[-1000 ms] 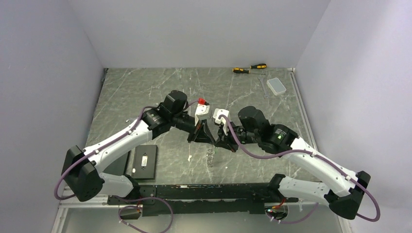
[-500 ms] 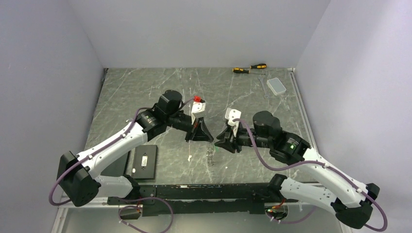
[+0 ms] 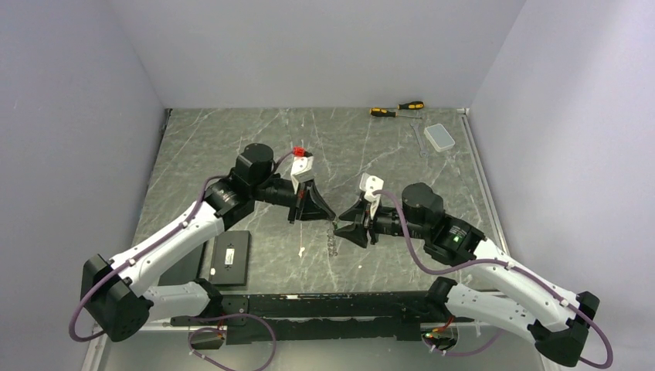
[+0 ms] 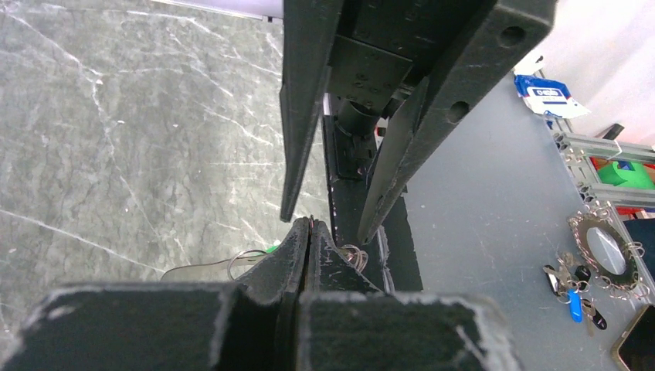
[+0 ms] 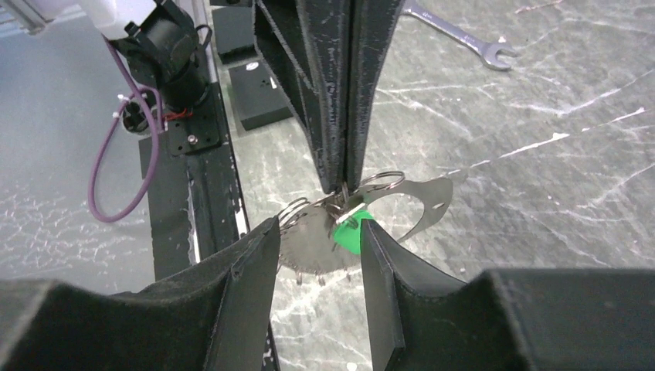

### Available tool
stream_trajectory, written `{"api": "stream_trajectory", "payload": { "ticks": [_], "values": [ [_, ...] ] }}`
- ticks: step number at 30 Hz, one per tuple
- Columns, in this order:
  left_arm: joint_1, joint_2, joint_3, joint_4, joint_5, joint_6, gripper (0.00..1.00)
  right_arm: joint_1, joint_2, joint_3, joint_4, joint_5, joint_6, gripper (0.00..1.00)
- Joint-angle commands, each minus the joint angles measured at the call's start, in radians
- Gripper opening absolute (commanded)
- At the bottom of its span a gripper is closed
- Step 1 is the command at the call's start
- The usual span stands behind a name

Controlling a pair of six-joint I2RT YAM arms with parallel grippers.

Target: Put the keys on the keyring

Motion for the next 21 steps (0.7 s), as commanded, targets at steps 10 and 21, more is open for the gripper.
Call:
{"api": "stream_trajectory", "payload": {
  "ticks": [10, 21],
  "values": [
    [0.005, -0.131, -0.105, 0.32, 0.041, -0.191, 0.0, 0.003, -0.058, -0.036, 0.184, -0.037, 0.02, 0.45],
    [0.004, -0.161, -0.197, 0.564, 0.003, -0.341, 0.0, 0.003, 0.0, -0.036, 0.284, -0.09, 0.055, 0.32]
  ]
}}
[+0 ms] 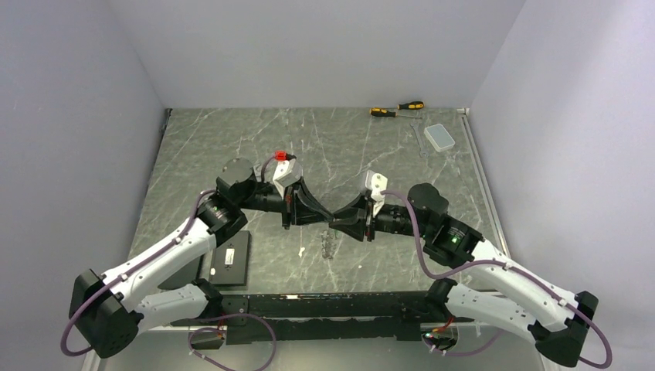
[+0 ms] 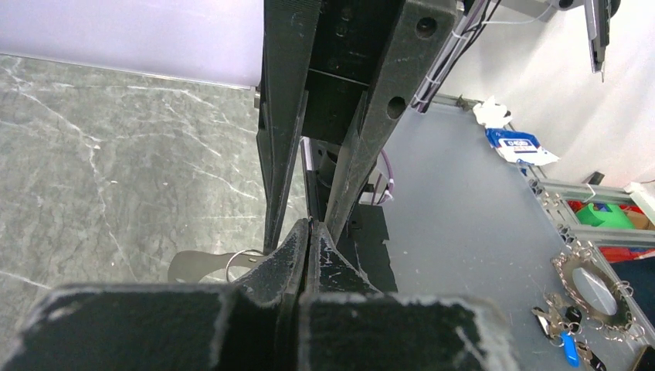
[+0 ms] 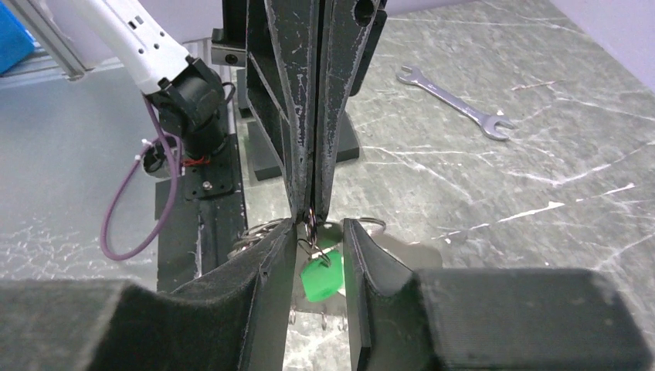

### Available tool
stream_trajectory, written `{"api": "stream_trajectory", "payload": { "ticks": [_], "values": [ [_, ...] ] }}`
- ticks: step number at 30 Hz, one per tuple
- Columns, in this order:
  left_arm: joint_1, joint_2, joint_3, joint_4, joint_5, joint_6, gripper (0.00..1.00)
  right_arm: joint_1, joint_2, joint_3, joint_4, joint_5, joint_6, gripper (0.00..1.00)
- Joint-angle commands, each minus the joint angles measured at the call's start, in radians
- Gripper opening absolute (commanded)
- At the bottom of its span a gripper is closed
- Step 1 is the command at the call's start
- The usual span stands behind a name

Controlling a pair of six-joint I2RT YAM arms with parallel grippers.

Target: Put the keys on the keyring

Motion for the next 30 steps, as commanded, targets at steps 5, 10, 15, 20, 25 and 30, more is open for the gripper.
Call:
{"api": "stream_trajectory", "payload": {
  "ticks": [5, 10, 15, 20, 25, 30],
  "values": [
    [0.003, -0.04, -0.068, 0.321, -0.059, -0.178, 0.0, 0.003, 0.032, -0.004, 0.141, -0.054, 0.05, 0.32],
    [0.003, -0.045, -0.115, 0.46, -0.131, -0.261, 0.0, 0.003, 0.048, -0.006, 0.185, -0.054, 0.065, 0.33],
    [0.003, -0.041, -0.166, 0.588, -0.187, -0.345, 0.0, 0.003, 0.04, -0.024, 0.263, -0.042, 0.097, 0.37],
    [0.003, -0.054, -0.163, 0.502, -0.192, -0.288, 0.0, 0.003, 0.018, 0.008, 0.168, -0.048, 0.069, 0.49],
    [0.003, -0.067, -0.161, 0.456, -0.203, -0.263, 0.0, 0.003, -0.077, 0.025, 0.033, -0.006, 0.039, 0.56],
    [0.003, -0.06, -0.161, 0.476, -0.199, -0.27, 0.0, 0.003, -0.188, -0.015, -0.012, 0.019, 0.026, 0.58]
  ]
}}
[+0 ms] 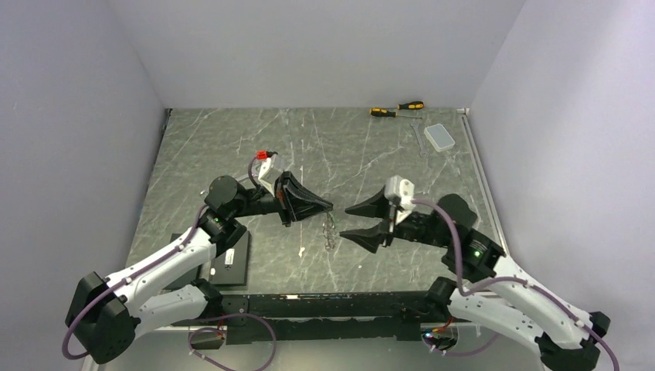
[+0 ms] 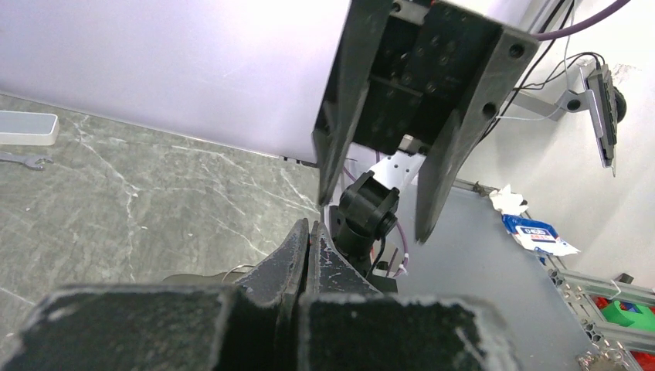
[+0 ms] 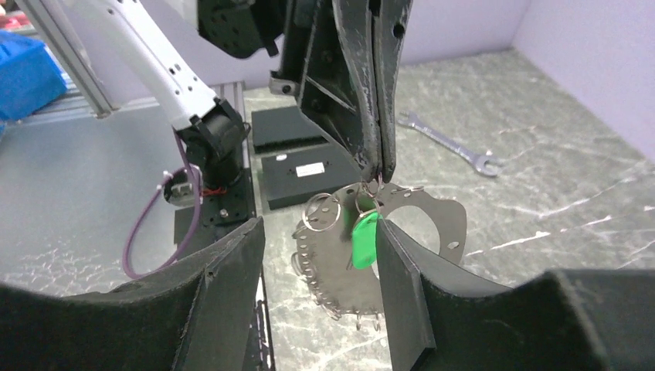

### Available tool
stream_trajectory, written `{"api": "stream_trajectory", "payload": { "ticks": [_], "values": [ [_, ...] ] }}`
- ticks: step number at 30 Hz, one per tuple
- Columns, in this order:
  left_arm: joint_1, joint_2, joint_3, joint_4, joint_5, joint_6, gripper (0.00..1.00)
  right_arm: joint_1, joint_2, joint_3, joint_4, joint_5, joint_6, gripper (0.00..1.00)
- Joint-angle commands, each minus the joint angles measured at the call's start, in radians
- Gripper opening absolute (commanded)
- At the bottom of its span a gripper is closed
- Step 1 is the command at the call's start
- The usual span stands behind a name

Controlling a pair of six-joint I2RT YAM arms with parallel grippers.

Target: Put the keys on the keyring

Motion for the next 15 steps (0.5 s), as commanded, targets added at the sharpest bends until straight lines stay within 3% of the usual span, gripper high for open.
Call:
{"api": "stream_trajectory", "payload": {
  "ticks": [1, 15],
  "values": [
    [-0.003, -0.016, 0.012, 0.052, -0.015, -0.008, 0.0, 0.004, -0.088, -0.005, -0.03, 0.033, -0.026, 0.57],
    [-0.003, 0.011, 0.012, 0.152, 0.052, -0.064, 0.0, 0.004, -0.005, -0.006, 0.114, 0.049, -0.029, 0.45]
  ]
}}
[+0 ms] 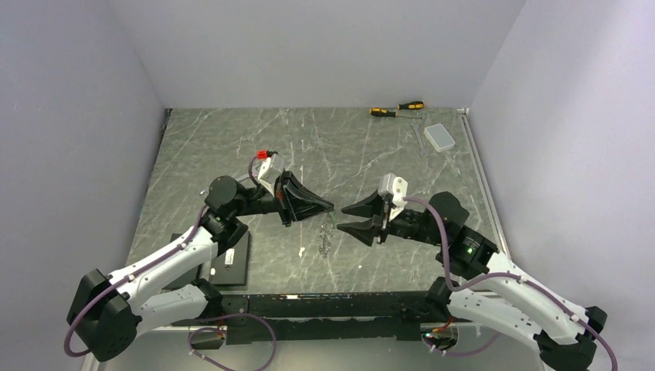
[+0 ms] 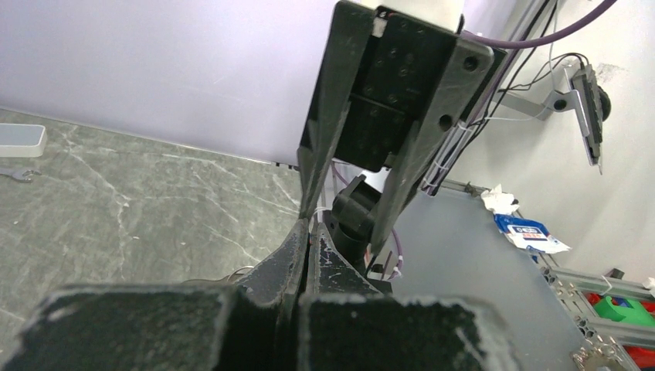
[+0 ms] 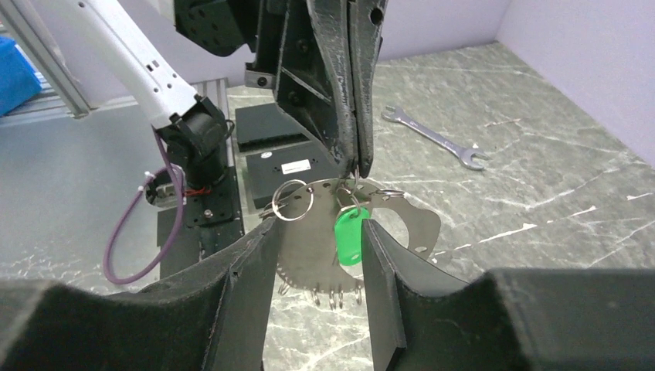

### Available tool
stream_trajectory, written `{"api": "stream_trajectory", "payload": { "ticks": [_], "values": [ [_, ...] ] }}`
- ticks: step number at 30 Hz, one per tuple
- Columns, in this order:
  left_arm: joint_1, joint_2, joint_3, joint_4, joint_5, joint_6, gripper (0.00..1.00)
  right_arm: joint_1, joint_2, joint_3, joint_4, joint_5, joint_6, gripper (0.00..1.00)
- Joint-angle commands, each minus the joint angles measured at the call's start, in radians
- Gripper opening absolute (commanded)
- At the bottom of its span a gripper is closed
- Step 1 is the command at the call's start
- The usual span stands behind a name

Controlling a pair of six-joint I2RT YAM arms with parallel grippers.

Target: Put the keys on the keyring

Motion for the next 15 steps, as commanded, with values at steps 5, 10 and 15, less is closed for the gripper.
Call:
{"api": "stream_trajectory", "payload": {
  "ticks": [5, 10, 15],
  "values": [
    [-0.005, -0.004, 0.01, 0.125, 0.045, -0.056, 0.0, 0.004, 0.056, 0.023, 0.14, -0.003, -0.009, 0.43],
    [-0.005, -0.01, 0.011, 0.122, 0.047, -0.054, 0.0, 0.004, 0.076, 0.025, 0.167, -0.017, -0.009, 0.39],
    [-0.007, -0.014, 0.007, 0.125, 0.044, -0.053, 0.0, 0.004, 0.089, 0.032, 0.182, -0.03, -0.009, 0.31]
  ]
}}
